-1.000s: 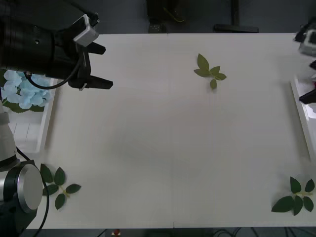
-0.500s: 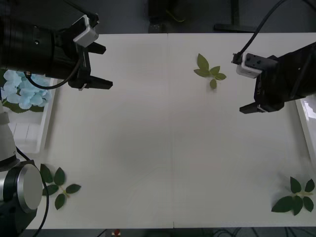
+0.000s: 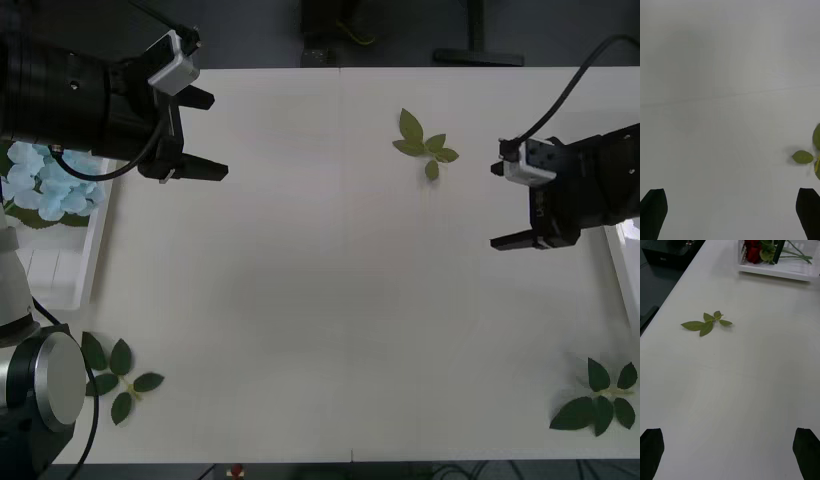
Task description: Place the red flowers into the right box and the blue flowers into the left box. If a person shows an open palm, hand one flower to the person first, then continue sorting.
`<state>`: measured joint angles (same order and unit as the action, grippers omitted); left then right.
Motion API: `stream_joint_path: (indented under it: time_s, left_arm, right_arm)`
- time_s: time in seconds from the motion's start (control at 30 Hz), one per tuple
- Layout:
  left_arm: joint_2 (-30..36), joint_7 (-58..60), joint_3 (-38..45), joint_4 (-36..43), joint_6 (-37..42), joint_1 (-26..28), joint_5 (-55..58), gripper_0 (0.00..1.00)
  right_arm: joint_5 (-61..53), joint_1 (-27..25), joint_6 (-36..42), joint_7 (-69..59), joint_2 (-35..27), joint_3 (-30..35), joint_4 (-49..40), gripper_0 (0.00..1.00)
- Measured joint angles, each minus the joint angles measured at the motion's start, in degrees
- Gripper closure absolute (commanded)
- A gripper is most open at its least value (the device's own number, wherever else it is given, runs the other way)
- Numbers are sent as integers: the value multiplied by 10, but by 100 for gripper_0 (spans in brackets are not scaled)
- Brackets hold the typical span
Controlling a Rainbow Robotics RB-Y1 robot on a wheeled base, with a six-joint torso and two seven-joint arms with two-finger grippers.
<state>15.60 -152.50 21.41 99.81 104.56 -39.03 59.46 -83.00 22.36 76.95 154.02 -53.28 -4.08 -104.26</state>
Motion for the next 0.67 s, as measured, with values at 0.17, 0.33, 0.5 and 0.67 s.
stream_joint_path:
  time_s: [0.17,0.33,0.5,0.67]
  left_arm:
    - [0,0,0,0,0,0,0,0]
    - [0,0,0,0,0,0,0,0]
    - [0,0,0,0,0,0,0,0]
    - [0,0,0,0,0,0,0,0]
  right_arm:
    - [-29,0,0,6,0,1,47,0]
    - [-34,0,13,6,0,1,58,0]
    - [-34,0,13,6,0,1,58,0]
    - [-34,0,13,6,0,1,58,0]
